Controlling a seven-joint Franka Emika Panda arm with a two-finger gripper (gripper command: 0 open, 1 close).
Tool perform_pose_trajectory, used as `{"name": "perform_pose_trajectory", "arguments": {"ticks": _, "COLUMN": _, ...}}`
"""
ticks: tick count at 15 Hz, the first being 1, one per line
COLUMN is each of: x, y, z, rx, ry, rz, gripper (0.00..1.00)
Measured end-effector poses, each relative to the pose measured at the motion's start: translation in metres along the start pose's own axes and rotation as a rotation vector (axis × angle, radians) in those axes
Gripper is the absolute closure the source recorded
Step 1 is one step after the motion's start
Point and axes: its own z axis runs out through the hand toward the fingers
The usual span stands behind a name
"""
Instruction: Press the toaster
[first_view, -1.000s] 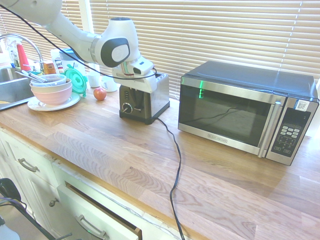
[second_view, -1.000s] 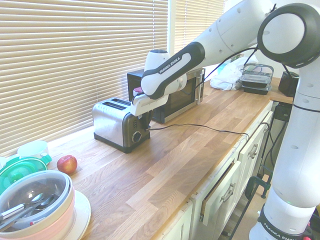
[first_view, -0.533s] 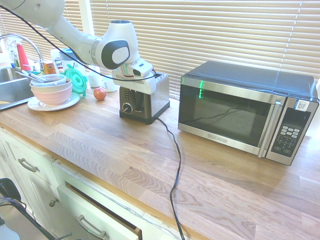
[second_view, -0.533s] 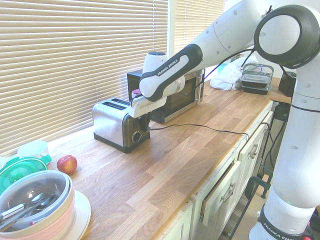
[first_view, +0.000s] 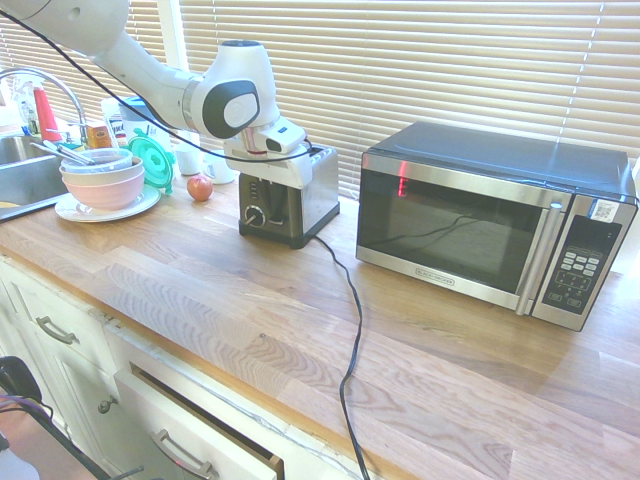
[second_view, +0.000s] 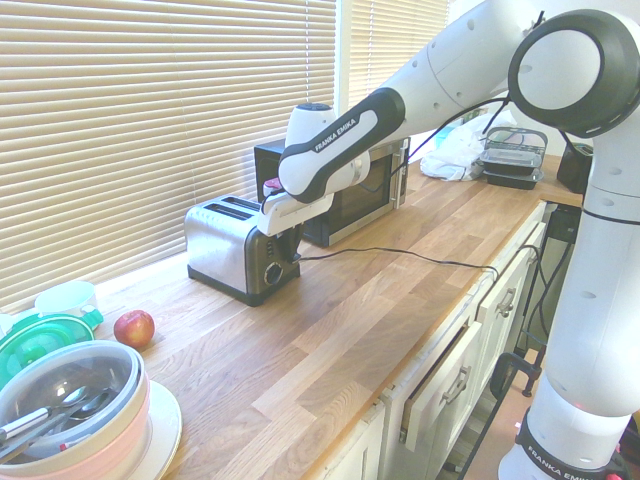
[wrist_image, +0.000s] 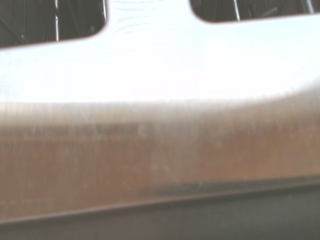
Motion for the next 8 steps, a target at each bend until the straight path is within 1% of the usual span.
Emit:
{"name": "perform_pose_trajectory", "arguments": {"ticks": 5, "x": 0.0, "y": 0.001, "z": -0.011, "rx": 0.007, "ry": 0.002, "rz": 0.004, "gripper": 1.0}}
{"name": "perform_pose_trajectory", "arguments": {"ticks": 6, "x": -0.001, "y": 0.012, "z": -0.015, "rx": 0.048, "ry": 0.017, "rz": 0.016, "gripper": 1.0}}
{"name": "perform_pose_trajectory", "arguments": {"ticks": 8, "x": 0.001, "y": 0.049, "z": -0.038, "rx": 0.145, "ry": 0.072, "rz": 0.032, "gripper": 1.0}}
